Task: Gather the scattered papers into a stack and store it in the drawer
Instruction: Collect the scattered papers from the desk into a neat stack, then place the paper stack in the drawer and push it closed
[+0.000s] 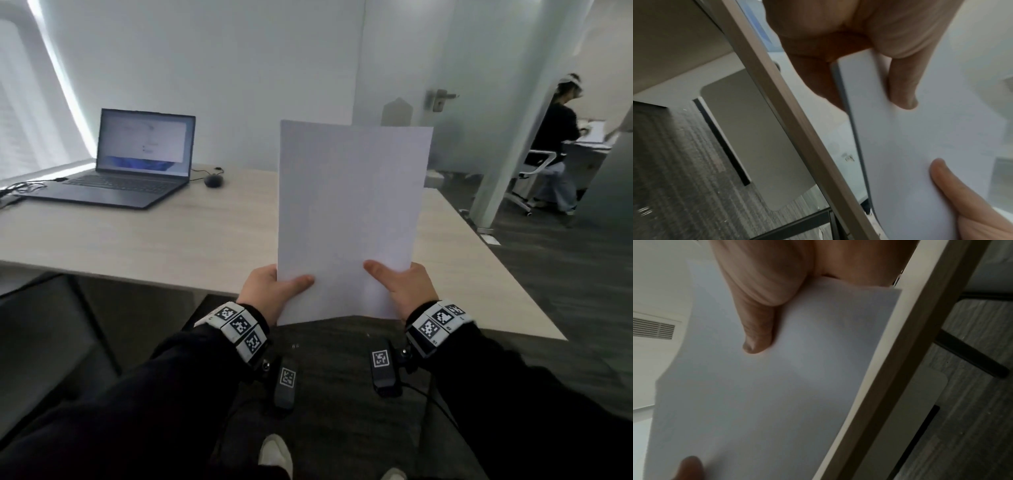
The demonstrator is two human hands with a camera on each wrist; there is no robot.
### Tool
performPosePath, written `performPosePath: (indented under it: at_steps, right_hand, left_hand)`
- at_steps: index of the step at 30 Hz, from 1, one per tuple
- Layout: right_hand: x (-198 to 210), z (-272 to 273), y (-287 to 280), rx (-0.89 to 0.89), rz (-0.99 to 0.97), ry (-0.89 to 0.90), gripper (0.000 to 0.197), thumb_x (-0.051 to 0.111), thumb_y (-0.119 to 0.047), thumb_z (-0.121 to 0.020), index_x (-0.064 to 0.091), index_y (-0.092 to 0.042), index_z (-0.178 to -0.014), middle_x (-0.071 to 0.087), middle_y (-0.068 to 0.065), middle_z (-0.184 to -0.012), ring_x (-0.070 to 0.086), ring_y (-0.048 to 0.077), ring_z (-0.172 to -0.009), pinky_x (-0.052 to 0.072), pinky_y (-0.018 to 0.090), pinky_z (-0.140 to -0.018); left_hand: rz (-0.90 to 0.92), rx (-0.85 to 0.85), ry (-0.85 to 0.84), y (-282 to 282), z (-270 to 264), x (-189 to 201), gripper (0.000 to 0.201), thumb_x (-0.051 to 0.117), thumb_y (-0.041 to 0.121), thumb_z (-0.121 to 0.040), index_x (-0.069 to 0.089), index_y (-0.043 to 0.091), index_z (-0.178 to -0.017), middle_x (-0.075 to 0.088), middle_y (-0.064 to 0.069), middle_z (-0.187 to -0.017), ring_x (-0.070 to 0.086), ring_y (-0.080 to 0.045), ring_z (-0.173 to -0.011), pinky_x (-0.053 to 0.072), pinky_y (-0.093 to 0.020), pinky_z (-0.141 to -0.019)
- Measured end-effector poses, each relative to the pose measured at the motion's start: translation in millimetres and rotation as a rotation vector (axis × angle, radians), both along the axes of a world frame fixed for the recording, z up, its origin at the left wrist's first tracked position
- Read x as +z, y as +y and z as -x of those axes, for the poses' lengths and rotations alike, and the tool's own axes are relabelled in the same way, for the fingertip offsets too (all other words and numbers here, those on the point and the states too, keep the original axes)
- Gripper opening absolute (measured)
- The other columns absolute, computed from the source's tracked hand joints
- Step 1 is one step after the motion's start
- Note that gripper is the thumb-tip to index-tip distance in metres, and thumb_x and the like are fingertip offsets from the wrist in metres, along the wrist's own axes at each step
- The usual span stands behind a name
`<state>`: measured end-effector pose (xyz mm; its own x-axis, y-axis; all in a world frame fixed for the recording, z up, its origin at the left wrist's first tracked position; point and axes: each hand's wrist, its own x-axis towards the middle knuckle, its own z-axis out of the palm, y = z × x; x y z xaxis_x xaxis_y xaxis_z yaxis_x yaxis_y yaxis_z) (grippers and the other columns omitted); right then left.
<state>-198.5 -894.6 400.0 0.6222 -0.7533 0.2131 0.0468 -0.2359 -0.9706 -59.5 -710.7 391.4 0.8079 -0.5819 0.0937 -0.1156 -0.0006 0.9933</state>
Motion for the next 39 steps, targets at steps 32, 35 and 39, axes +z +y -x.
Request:
performPosePath:
  at_steps: [32, 35, 39]
  right_hand:
    - [38, -103, 383, 0.907, -0.005, -0.045, 0.014, 0.077, -0.029, -0.084, 0.068, -0.019, -0.082, 0.071, -0.008, -0.083, 0.068, 0.008, -0.075, 0.055, 0.022, -0.07]
    - [33, -118, 405, 0.962, -0.041, -0.033, 0.013, 0.077, -0.029, -0.083, 0.07, -0.019, -0.082, 0.075, -0.003, -0.089, 0.072, 0.019, -0.083, 0.058, 0.038, -0.086]
    - [18, -132, 440, 1.061, -0.136, 0.01, 0.021, 0.078, -0.034, -0.082, 0.071, -0.019, -0.095, 0.077, 0.005, -0.101, 0.073, 0.026, -0.094, 0.058, 0.046, -0.09]
  left_hand:
    - [0.217, 0.844, 0.07, 410, 73, 27, 0.012, 0.063, 0.03, -0.092, 0.065, 0.019, -0.095, 0.071, -0.006, -0.095, 0.069, -0.025, -0.083, 0.058, -0.034, -0.052]
    - [0.175, 0.909, 0.048, 431, 72, 26, 0.015, 0.061, 0.033, -0.093, 0.064, 0.019, -0.099, 0.069, -0.007, -0.1, 0.068, -0.023, -0.085, 0.058, -0.033, -0.052]
    - [0.129, 1.005, 0.029, 460, 73, 18, 0.01, 0.058, 0.032, -0.095, 0.063, 0.023, -0.095, 0.068, -0.003, -0.098, 0.067, -0.021, -0.084, 0.06, -0.037, -0.058]
